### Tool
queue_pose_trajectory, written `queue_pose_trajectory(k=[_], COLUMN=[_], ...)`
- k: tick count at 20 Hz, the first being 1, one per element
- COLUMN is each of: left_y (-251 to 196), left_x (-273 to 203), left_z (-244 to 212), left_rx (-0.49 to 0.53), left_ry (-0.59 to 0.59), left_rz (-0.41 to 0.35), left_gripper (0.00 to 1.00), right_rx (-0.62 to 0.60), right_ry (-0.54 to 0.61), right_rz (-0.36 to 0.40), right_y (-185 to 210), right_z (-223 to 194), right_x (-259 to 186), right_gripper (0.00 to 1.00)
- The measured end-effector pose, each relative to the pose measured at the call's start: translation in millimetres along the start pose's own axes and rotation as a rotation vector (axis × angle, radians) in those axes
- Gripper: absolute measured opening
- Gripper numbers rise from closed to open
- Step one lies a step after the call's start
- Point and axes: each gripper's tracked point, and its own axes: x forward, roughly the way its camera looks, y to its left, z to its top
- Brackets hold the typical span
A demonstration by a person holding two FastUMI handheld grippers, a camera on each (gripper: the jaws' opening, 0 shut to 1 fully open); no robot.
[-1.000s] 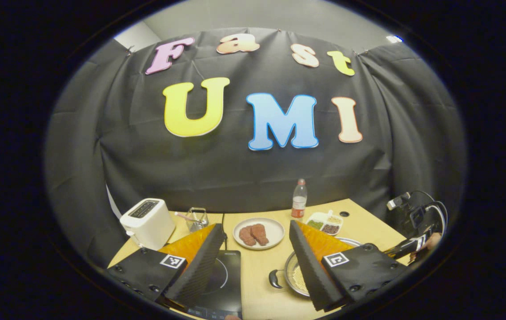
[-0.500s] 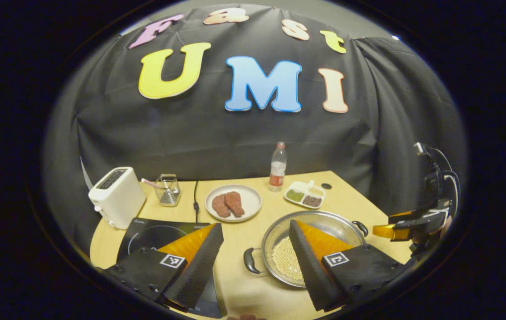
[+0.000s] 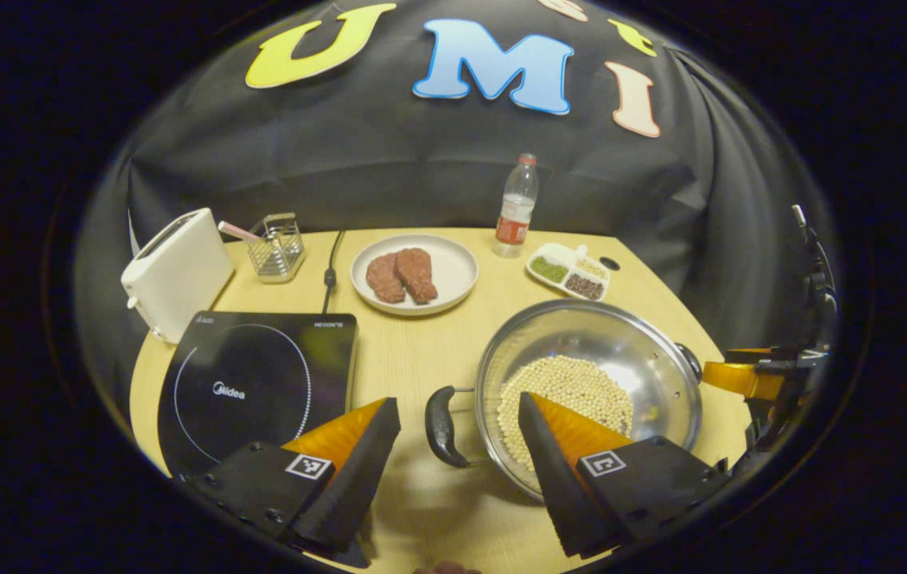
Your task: First push the handle of the pot to place it horizontally, then grasp the pot with both hands and set it on the induction cooktop.
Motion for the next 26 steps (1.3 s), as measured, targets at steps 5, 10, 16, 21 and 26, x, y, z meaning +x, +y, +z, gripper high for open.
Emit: queue_pose_trajectory(k=[5,10,16,21,26], left_y=[3,5,1,-4,-2], left_x=[25,45,58,62,63], left_z=[-16,-29,-31,-34,-32], left_rx=[0.006,0.021,0.017,0.054,0.065], left_ry=[0.057,0.103,0.131,0.137,0.146], left_rz=[0.017,0.028,0.017,0.01,0.023], left_gripper=[0.98,0.97,0.86,0.7,0.64], right_rx=[-0.005,0.01,0.044,0.015,0.009], right_ry=[0.025,0.053,0.113,0.123,0.121], right_rz=[0.004,0.007,0.042,0.043,0.038], right_y=[-3,-3,5,10,11], right_z=[0,-1,-12,-14,-16], right_x=[23,46,67,71,67], right_gripper=[0.94,0.95,0.85,0.63,0.57])
